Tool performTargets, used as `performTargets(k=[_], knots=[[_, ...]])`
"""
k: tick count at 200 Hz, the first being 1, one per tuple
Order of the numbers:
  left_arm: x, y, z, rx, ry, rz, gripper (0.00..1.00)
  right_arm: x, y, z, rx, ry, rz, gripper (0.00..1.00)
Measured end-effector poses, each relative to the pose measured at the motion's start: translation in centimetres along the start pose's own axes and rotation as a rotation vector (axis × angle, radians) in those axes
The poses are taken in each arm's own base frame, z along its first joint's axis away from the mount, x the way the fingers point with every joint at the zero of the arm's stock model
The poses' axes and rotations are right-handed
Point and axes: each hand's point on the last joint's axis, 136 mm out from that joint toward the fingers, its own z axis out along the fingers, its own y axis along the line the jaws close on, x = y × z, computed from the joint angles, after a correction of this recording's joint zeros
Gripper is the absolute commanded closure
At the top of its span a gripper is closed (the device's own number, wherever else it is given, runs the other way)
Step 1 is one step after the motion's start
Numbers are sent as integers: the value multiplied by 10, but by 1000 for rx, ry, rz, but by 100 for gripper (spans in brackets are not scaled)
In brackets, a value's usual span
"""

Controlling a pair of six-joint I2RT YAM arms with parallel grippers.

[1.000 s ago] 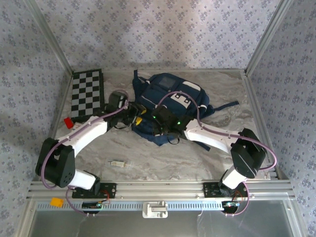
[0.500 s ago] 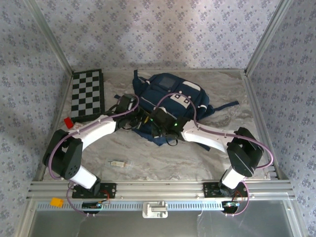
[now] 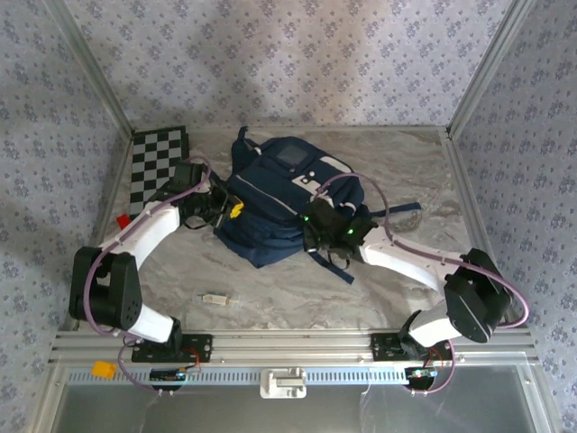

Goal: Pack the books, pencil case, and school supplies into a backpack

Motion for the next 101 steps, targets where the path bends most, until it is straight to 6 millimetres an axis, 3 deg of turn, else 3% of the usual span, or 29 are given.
performTargets(k=[21, 70, 95, 101], knots=[[-2, -4, 5, 0, 16, 32, 100, -14, -27, 9, 43, -8, 38, 100], [-15, -8, 8, -6, 14, 69, 100, -38, -66, 31, 105, 1, 101, 100], [-24, -18, 12, -7, 14, 119, 100, -42, -68, 39, 109, 15, 92, 100], [-26, -20, 13, -9, 14, 129, 95, -43, -66, 39, 105, 16, 85, 100]])
